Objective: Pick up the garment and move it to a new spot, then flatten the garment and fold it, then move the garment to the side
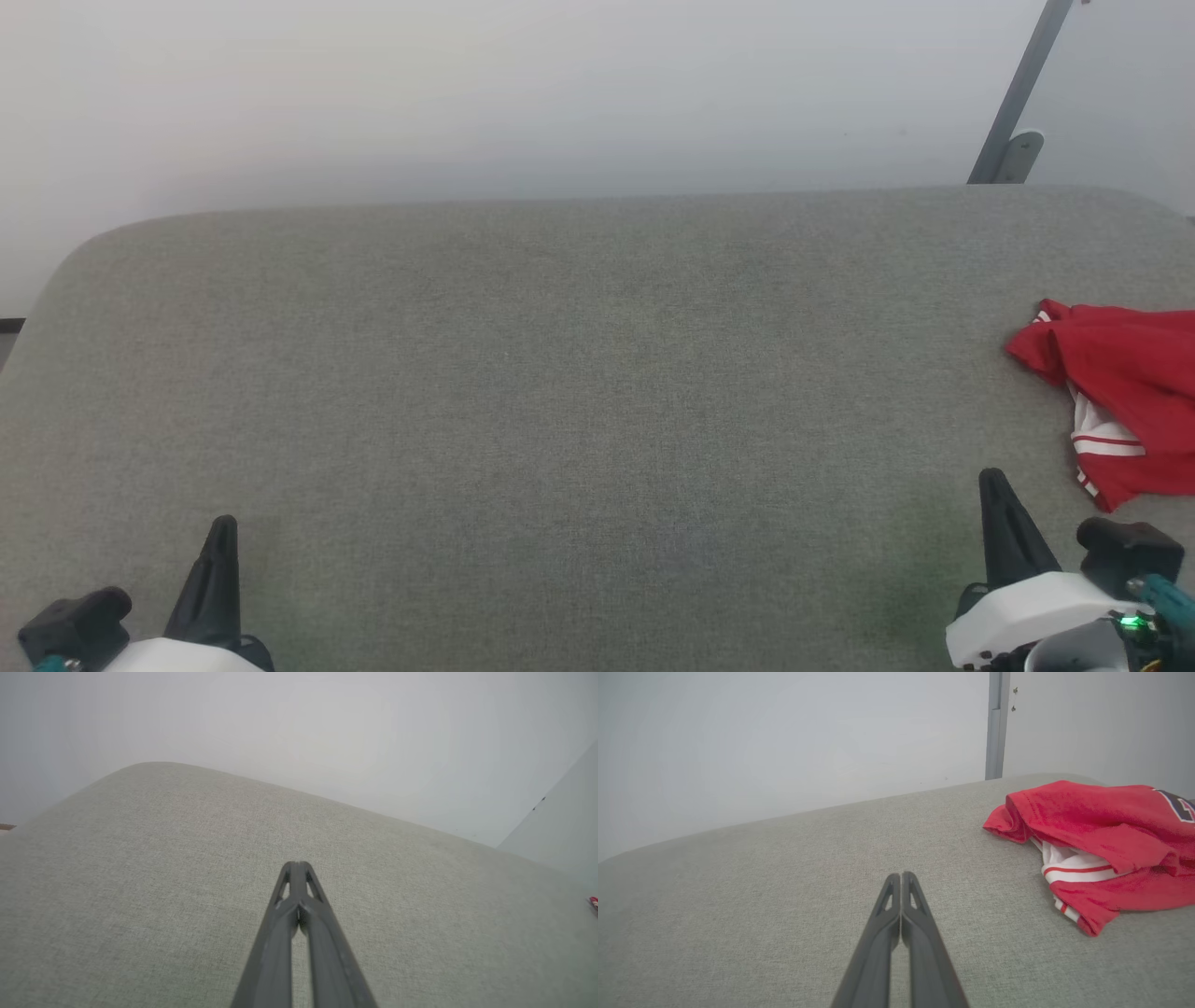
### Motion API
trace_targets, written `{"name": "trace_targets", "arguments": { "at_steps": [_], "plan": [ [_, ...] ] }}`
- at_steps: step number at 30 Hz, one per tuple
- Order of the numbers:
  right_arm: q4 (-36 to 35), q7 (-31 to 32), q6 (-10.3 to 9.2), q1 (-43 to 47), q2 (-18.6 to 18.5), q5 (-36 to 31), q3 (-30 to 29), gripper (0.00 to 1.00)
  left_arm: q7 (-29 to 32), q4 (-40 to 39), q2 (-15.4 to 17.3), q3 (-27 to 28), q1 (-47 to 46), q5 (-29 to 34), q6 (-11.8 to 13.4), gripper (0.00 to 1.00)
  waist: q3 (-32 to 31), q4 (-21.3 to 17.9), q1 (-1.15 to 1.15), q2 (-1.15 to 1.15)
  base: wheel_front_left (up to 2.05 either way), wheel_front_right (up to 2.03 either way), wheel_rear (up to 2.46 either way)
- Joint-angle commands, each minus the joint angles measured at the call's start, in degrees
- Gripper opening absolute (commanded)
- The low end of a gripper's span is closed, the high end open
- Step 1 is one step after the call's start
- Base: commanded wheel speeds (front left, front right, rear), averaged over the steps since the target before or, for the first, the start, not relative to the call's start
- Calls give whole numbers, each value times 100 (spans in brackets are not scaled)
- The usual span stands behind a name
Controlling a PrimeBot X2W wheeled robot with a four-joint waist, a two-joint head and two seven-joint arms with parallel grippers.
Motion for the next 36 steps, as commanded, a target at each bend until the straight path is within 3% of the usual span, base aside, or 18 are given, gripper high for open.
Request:
{"name": "trace_targets", "arguments": {
  "at_steps": [1,36],
  "plan": [
    [-111,46,0,-148,-14,244,-7,0,48,-88,45,40,-156,-207,-1,0,0,1,0,0,0,0,0],
    [-289,799,0,-265,11,3526,81,0,848,-98,-444,69,-525,-2760,-6,0,-18,32,0,0,0,0,0]
  ]
}}
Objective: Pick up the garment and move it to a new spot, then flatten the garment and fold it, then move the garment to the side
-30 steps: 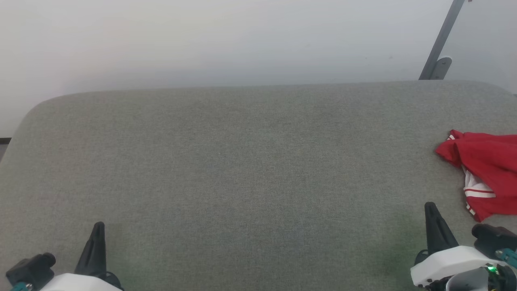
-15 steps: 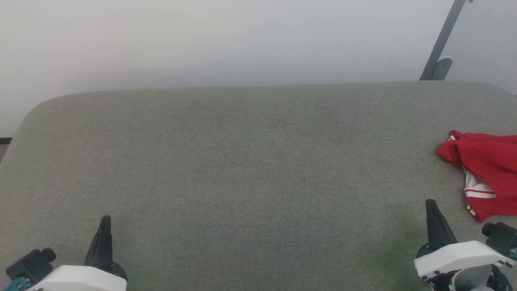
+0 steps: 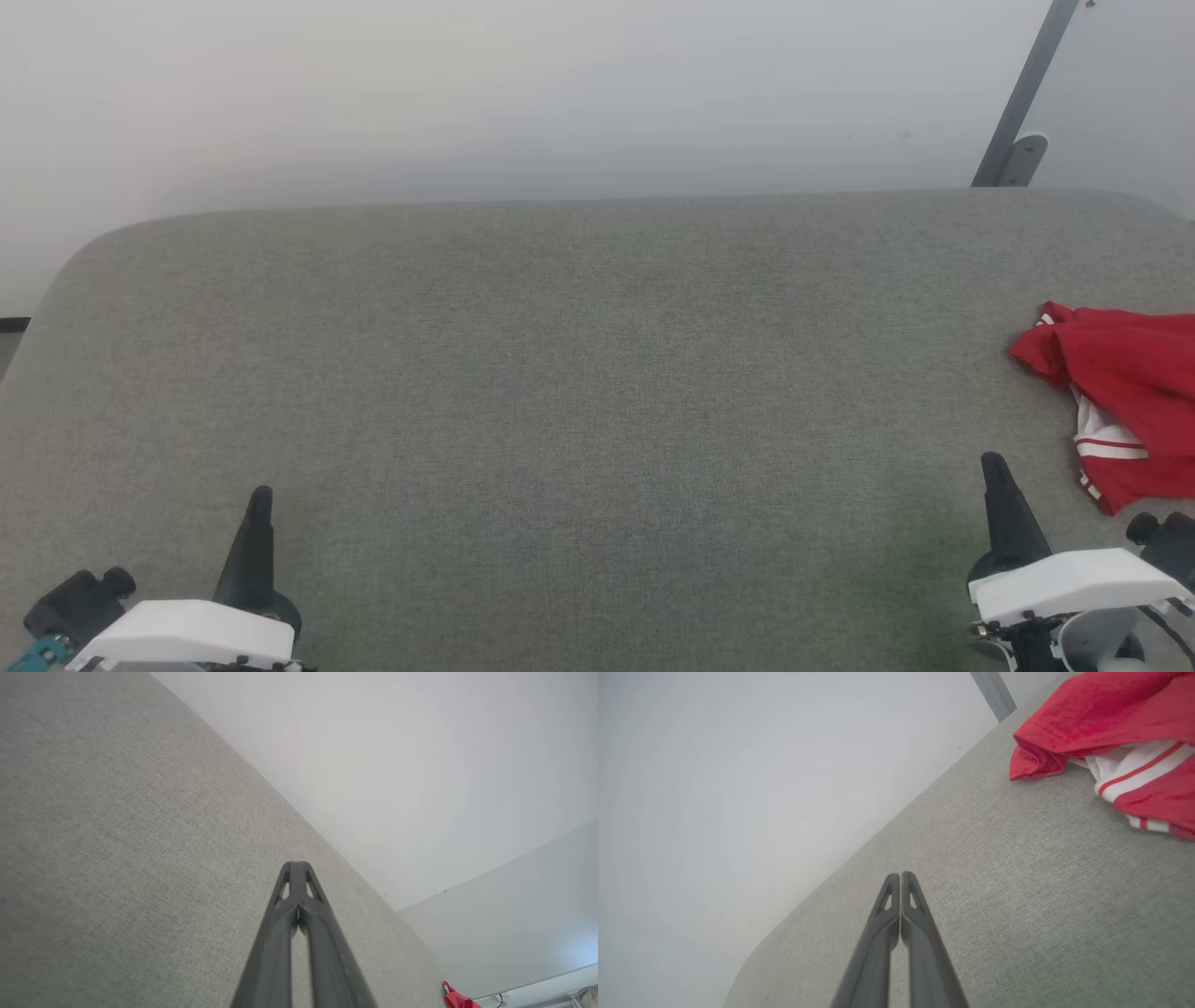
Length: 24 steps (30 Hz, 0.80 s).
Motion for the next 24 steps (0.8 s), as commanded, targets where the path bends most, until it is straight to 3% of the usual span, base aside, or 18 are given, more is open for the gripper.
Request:
{"name": "trace_targets", "arguments": {
  "at_steps": [1,24],
  "plan": [
    [-101,48,2,-147,1,195,8,0,43,-72,23,36,-163,-153,-6,0,-1,1,0,0,0,0,0],
    [-154,418,2,-213,14,1700,25,0,418,-70,-209,54,-324,-1339,-9,0,-12,21,0,0,0,0,0]
  ]
}}
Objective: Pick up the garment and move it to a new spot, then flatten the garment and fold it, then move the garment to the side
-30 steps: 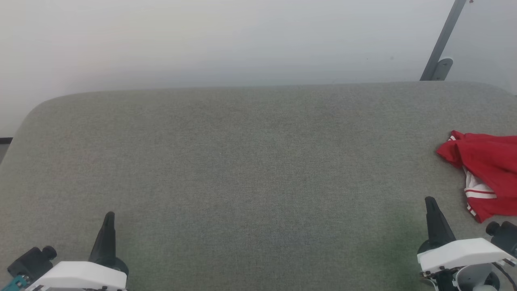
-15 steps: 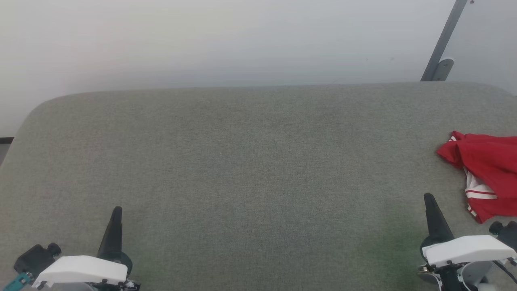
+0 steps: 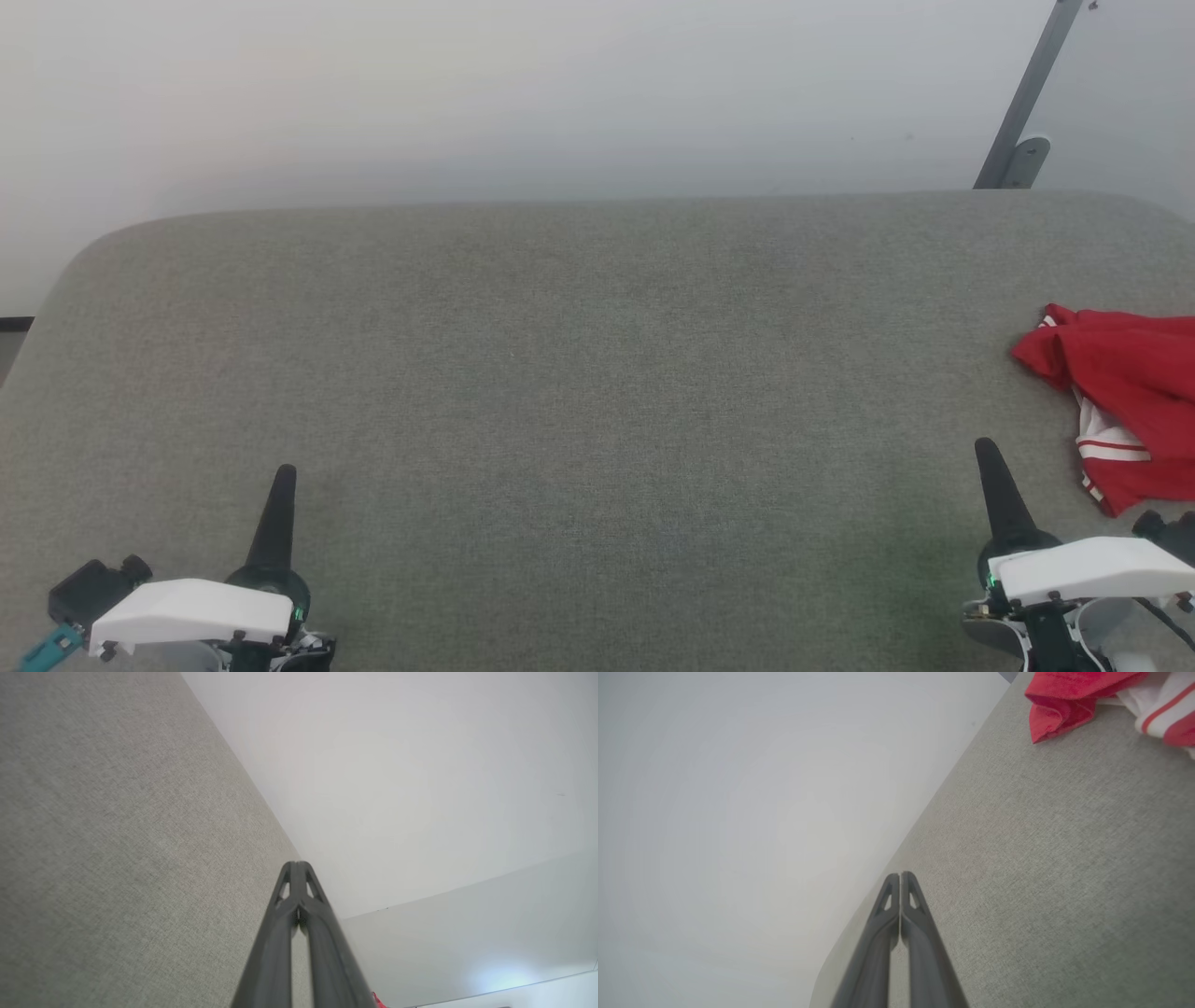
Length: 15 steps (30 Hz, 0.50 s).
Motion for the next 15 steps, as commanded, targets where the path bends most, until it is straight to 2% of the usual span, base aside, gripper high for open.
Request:
{"name": "trace_targets", "arguments": {
  "at_steps": [1,15],
  "plan": [
    [-73,48,2,-121,7,181,10,0,42,-59,4,35,-123,-178,-9,0,-1,2,0,0,0,0,0],
    [-104,261,2,-151,14,1037,21,0,260,-57,-127,45,-217,-859,-11,0,-8,15,0,0,0,0,0]
  ]
}}
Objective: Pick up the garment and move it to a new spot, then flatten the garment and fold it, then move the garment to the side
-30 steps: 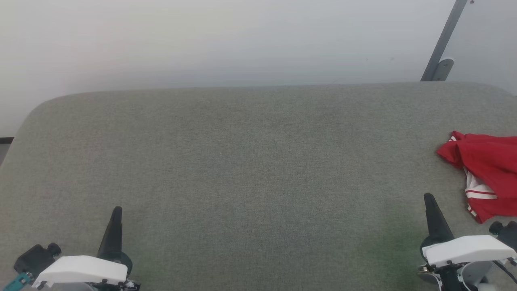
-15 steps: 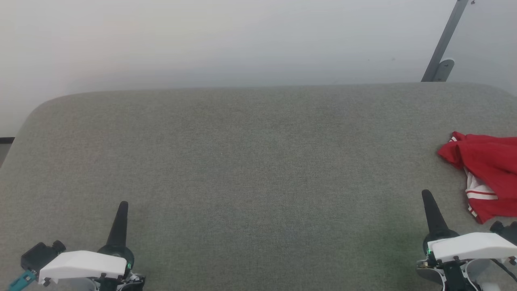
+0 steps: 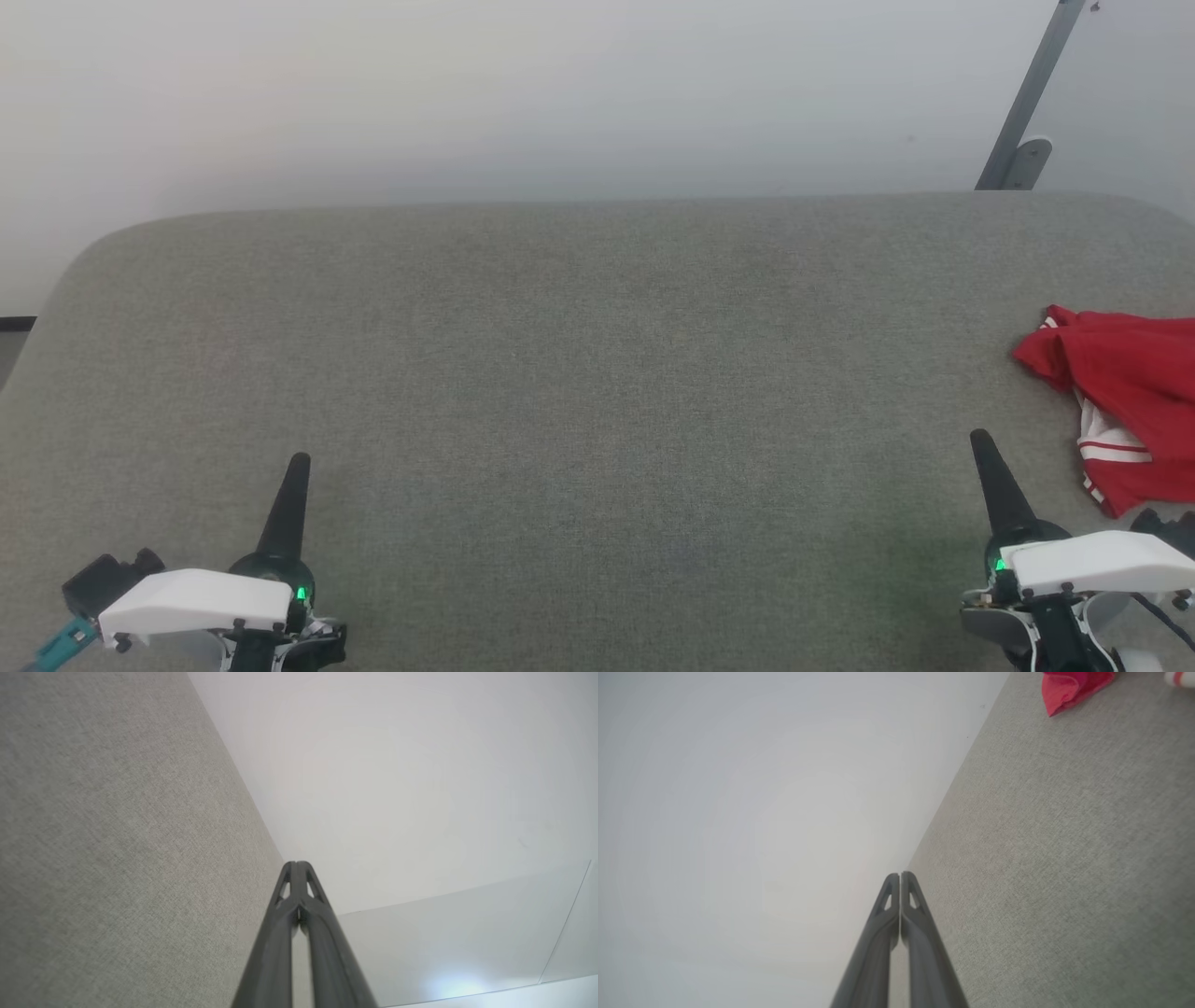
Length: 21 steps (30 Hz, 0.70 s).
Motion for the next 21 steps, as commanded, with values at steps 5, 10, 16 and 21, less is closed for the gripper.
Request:
{"name": "trace_targets", "arguments": {
  "at_steps": [5,10,16,21],
  "plan": [
    [-73,108,2,-98,10,374,12,0,106,-48,-33,36,-142,-331,-11,0,-3,5,0,0,0,0,0],
    [-81,168,2,-113,13,628,15,0,168,-47,-75,37,-179,-520,-12,0,-5,10,0,0,0,0,0],
    [-90,229,2,-124,15,865,19,0,234,-45,-114,38,-191,-718,-13,0,-8,14,0,0,0,0,0],
    [-97,287,2,-133,16,1103,22,0,296,-43,-150,40,-220,-886,-13,0,-10,19,0,0,0,0,0]
  ]
}}
